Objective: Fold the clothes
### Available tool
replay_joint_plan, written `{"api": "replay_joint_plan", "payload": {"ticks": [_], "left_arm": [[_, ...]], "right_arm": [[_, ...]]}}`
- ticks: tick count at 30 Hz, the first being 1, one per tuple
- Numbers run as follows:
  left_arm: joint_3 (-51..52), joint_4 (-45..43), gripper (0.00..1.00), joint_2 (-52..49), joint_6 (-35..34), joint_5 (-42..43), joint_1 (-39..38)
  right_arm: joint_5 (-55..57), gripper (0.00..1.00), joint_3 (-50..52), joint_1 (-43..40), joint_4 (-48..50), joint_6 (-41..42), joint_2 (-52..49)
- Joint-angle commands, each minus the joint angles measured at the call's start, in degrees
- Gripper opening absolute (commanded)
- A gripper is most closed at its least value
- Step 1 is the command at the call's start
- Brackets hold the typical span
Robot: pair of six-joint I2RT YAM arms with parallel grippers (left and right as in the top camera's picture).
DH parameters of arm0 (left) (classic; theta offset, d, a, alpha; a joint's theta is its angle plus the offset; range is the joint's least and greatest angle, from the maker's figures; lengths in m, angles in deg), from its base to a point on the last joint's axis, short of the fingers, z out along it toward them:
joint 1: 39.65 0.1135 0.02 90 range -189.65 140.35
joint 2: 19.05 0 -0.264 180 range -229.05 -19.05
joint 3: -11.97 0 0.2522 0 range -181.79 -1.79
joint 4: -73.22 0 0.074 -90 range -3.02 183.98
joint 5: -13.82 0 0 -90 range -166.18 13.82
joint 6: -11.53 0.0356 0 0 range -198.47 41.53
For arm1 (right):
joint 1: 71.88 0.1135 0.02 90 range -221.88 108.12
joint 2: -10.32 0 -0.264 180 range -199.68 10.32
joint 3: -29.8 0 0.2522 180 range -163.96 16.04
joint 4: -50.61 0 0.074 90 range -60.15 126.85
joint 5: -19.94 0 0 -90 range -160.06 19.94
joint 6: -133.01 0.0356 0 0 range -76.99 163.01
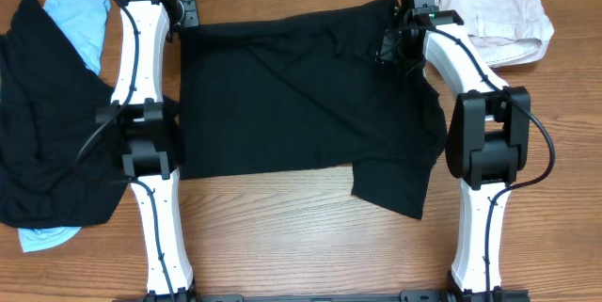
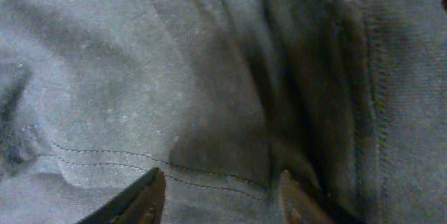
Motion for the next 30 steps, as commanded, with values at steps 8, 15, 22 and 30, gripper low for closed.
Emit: {"api": "replay_joint_plan", "payload": {"ticks": [8,15,22,30], "left_arm": [[-0.1,0.4,0.04,-0.2,-0.5,-1.1,0.4],[-0.1,0.9,0.04,-0.2,-0.5,-1.1,0.4],[-0.1,0.9,0.04,-0.2,-0.5,-1.1,0.4],[-0.1,1.0,0.04,-0.2,-0.5,-1.1,0.4]], "right_arm": [[-1.6,0.27,0.0,0.0,0.3,0.2,1.2],[-0.9,0.17,0.0,-0.1,0.2,0.2,1.2],[2.1,0.17,0.3,-0.2,0.0,0.1,1.2],[2.3,0.22,1.9,-0.2,1.2,0.1,1.0]]}}
